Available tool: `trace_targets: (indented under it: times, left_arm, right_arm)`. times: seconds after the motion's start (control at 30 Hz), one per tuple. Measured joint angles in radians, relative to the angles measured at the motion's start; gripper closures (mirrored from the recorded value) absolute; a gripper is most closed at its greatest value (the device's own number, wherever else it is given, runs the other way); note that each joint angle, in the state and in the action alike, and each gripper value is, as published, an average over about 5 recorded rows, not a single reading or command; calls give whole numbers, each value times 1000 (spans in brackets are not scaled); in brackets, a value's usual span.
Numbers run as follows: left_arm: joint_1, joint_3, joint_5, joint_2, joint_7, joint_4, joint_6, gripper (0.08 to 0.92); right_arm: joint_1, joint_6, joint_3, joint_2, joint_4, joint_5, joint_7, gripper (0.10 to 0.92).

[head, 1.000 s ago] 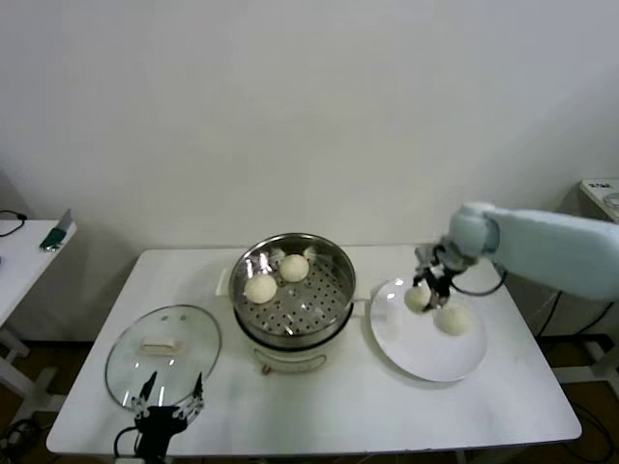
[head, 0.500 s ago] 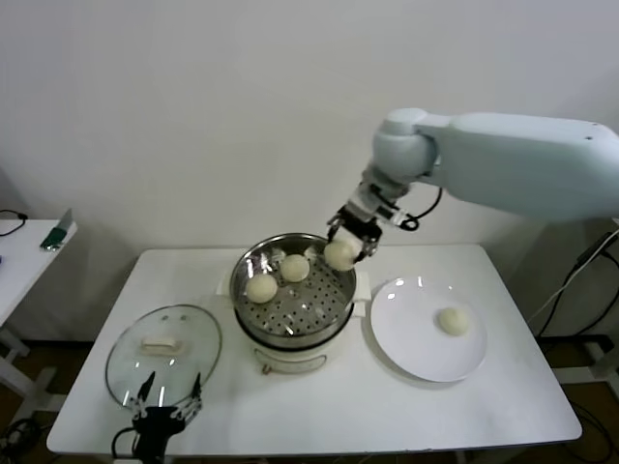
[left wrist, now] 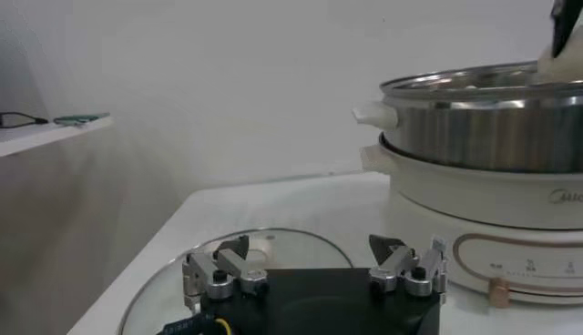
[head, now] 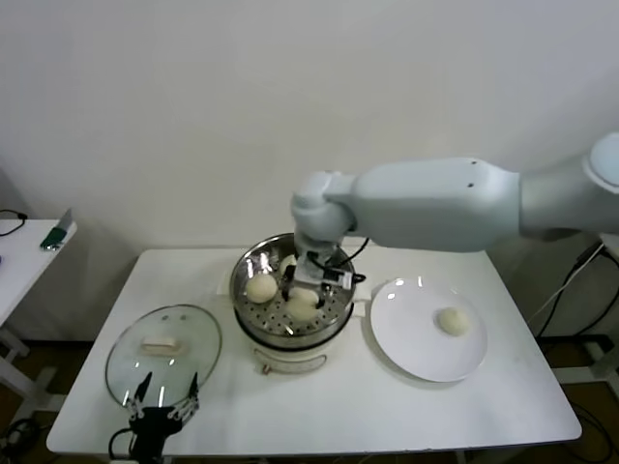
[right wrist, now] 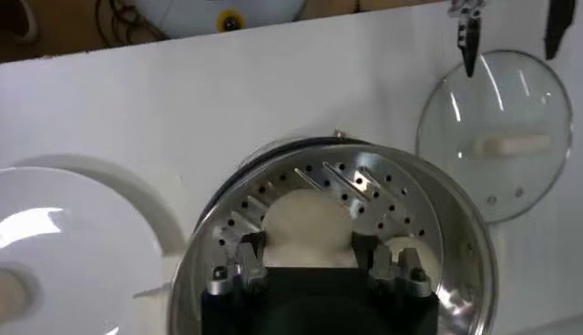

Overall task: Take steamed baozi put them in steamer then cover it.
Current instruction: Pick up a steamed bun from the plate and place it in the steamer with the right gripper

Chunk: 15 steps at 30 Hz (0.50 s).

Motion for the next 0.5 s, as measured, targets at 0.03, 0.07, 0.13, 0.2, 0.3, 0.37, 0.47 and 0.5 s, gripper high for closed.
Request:
trace_targets:
  times: [0.03,0.07,0.13,0.2,0.3,0.37,0.47,0.5]
  left_arm:
    - [0,0,0,0,0,0,0,177]
    - [1,1,0,0,0,0,0,177]
    - [1,1,0,0,0,1,-1,177]
    - [1,0,0,0,-1,2,-1,177]
    - [1,-1,-1,0,-1,4,-2,177]
    - [1,-1,-1,0,-1,4,-2,177]
    - [1,-1,-1,0,-1,4,-2,177]
    - [1,-2,-1,0,-1,4,-2,177]
  right_arm:
    - [-12,2,2,9,-10,-14,3,380]
    - [-23,4,4,16,-20,-27,7,380]
    - [-45,6,7,30,-38,-48,12,381]
    - [-64,7,7,41,-53,-62,16,381]
    - [-88,7,7,53,-69,-78,22,381]
    - [-100,6,7,58,-79,-87,27,380]
    - [-111,4,8,62,-88,-99,38,356]
    - [-113,4,9,63,-90,-102,43,336]
